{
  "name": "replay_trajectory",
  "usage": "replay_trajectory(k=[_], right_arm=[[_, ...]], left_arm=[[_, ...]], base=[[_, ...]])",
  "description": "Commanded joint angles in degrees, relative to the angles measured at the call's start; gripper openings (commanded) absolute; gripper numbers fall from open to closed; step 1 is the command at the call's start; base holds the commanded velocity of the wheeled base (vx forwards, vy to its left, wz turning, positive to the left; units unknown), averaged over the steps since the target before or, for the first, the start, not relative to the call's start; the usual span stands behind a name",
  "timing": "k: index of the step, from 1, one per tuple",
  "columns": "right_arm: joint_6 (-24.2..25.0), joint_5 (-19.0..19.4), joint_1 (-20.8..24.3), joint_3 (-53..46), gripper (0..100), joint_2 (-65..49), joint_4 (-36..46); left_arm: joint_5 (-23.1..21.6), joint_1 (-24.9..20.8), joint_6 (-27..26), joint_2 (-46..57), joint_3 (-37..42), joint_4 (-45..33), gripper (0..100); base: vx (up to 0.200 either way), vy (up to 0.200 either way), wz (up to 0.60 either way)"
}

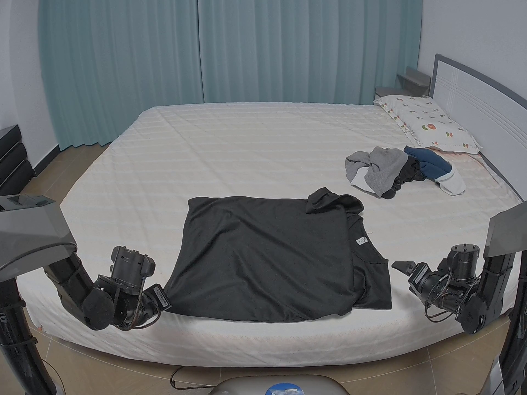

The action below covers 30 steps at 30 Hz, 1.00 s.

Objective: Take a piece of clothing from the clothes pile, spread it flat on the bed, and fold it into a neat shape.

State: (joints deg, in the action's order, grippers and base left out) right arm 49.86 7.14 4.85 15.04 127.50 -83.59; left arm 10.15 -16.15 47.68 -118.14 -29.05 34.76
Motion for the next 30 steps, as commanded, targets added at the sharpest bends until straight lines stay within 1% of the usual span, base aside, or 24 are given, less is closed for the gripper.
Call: replay_trajectory(k=[1,8,11,15,16,17,18,21,24,30], right_arm=[[-0.38,0.06,-0.55,1.22,100,2.49,0.01],[-1.78,0.06,0.51,11.32,100,10.75,3.35],[-2.13,0.06,0.60,14.75,100,11.72,5.72],[-2.40,0.33,0.51,20.90,100,11.81,12.58],[-2.40,0.33,0.51,20.90,100,11.81,12.58],[-3.01,0.41,0.69,22.66,100,12.42,14.25],[-4.24,0.33,0.69,24.77,0,13.56,15.21],[-5.74,0.15,0.42,27.94,0,14.27,16.00],[-5.83,0.15,-0.02,30.66,0,13.83,17.50],[-6.00,0.24,-0.98,39.27,0,13.83,21.63]], left_arm=[[-0.22,1.30,-0.66,1.86,0.05,-0.74,0],[-0.14,3.50,-0.83,3.18,-0.74,-0.39,0],[-0.22,4.46,-0.74,3.00,-1.10,-0.21,0],[-0.40,5.08,-0.48,2.56,-1.80,-0.04,0],[-0.40,5.08,-0.48,2.56,-1.80,-0.04,0],[-0.40,5.08,-0.48,2.30,-1.89,-0.04,0],[-0.40,5.17,-0.39,2.30,-1.98,-0.04,0],[-0.49,5.69,-0.30,1.95,-2.59,0.05,0],[-0.49,6.57,-0.30,1.33,-3.38,0.14,0],[-0.22,7.19,-0.22,-1.66,-3.47,4.53,0]], base=[[0.000,0.000,0.00],[0.000,0.000,0.00],[0.000,0.000,0.00],[0.000,0.000,0.00],[0.000,0.000,0.00],[0.000,0.000,0.00],[0.000,0.000,0.00],[0.000,0.000,0.00],[0.000,0.000,0.00],[0.000,0.000,0.00]])
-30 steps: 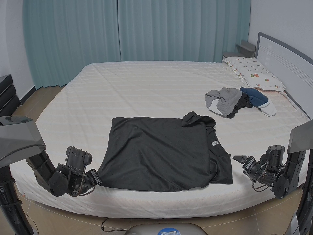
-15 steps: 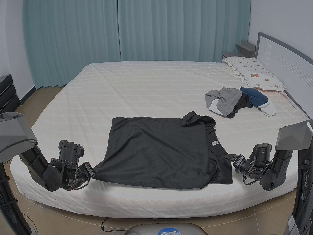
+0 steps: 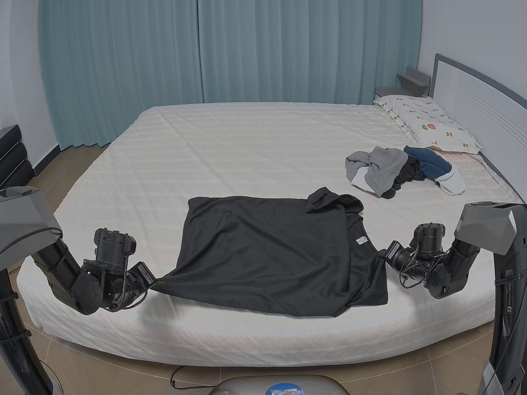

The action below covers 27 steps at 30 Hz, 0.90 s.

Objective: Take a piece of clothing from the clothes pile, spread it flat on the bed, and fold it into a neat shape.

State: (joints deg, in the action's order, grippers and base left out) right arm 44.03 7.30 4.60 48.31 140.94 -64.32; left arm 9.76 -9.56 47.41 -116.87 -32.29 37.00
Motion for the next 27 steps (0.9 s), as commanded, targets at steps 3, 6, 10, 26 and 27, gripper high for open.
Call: replay_trajectory(k=[3,6,10,26,27], right_arm=[[-0.35,0.08,-0.73,11.10,0,0.48,7.19],[-0.35,0.17,-0.73,17.61,0,1.54,11.67],[-0.35,-0.10,-0.29,25.52,0,3.82,15.45],[-2.99,-2.82,2.35,48.46,0,15.42,18.09],[-2.99,-2.82,2.35,48.46,0,15.42,18.09]], left_arm=[[0.34,0.77,-0.04,-4.42,-0.14,4.57,0],[0.52,1.12,0.67,-5.56,-0.23,6.33,0],[0.52,1.56,1.11,-6.97,-0.75,6.77,0],[0.43,1.65,1.19,-10.66,-1.02,8.97,0],[0.43,1.65,1.19,-10.66,-1.02,8.97,0]], base=[[0.000,0.000,0.00],[0.000,0.000,0.00],[0.000,0.000,0.00],[0.000,0.000,0.00],[0.000,0.000,0.00]])
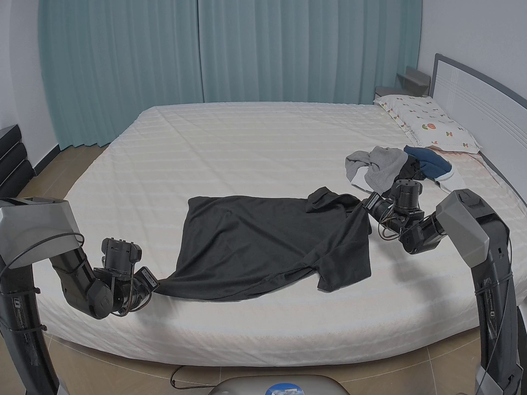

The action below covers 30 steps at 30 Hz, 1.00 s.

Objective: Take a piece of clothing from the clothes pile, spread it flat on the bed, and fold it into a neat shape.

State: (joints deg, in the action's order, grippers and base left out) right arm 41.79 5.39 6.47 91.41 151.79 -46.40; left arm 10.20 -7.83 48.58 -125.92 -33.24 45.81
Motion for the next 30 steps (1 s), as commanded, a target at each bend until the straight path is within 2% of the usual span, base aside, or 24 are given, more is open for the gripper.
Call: replay_trajectory(k=[1,5,6,12,17,23,30], right_arm=[[-0.74,-2.14,0.73,8.35,0,6.07,0.34],[-0.92,-2.75,1.44,9.76,0,7.91,1.31],[-0.92,-2.75,1.52,9.76,100,8.18,1.92],[-0.92,-3.10,0.91,7.03,100,6.42,2.28],[-0.57,-1.87,-0.76,-3.16,100,-0.61,1.40],[0.05,4.10,-2.43,-20.04,100,-10.37,0.69],[-1.10,9.47,-0.94,-32.87,100,-14.85,0.34]], left_arm=[[-0.01,-0.08,0.02,-2.05,-0.15,0.15,0],[-0.01,0.00,0.02,-2.49,-0.15,0.15,0],[-0.10,0.00,0.02,-2.49,-0.24,0.15,0],[-0.10,0.00,0.11,-2.49,-0.15,0.15,0],[-0.10,0.00,0.29,-2.40,-0.15,0.15,0],[-0.27,-0.08,0.82,-2.14,-0.07,0.15,0],[-0.27,-0.17,0.82,-2.32,0.11,0.15,0]], base=[[0.000,0.000,0.00],[0.000,0.000,0.00],[0.000,0.000,0.00],[0.000,0.000,0.00],[0.000,0.000,0.00],[0.000,0.000,0.00],[0.000,0.000,0.00]])
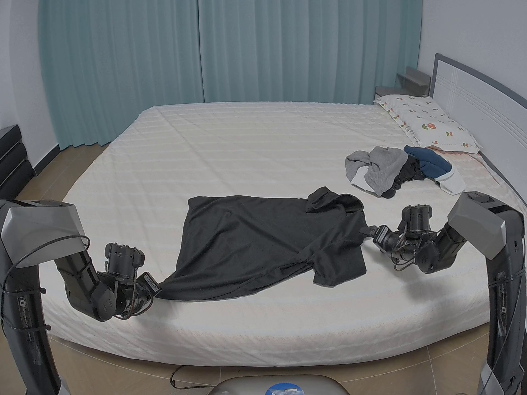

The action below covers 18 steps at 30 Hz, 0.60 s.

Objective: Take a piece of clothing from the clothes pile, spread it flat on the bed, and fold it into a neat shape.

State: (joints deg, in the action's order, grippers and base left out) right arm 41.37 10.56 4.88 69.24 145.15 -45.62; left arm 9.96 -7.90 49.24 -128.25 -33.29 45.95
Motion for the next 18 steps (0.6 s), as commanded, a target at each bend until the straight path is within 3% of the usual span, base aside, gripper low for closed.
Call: replay_trajectory(k=[1,9,18], right_arm=[[-0.68,4.30,0.66,-10.71,100,-8.22,-0.44],[-1.03,4.56,4.70,-12.11,100,-6.90,0.18],[-1.82,4.03,6.02,-10.88,100,-3.74,0.35]], left_arm=[[-0.03,-0.10,0.16,0.01,0.16,0.02,0],[-0.12,-0.10,0.16,0.28,0.51,0.02,0],[-0.03,-0.10,0.16,0.36,0.51,0.02,0]], base=[[0.000,0.000,0.00],[0.000,0.000,0.00],[0.000,0.000,0.00]])
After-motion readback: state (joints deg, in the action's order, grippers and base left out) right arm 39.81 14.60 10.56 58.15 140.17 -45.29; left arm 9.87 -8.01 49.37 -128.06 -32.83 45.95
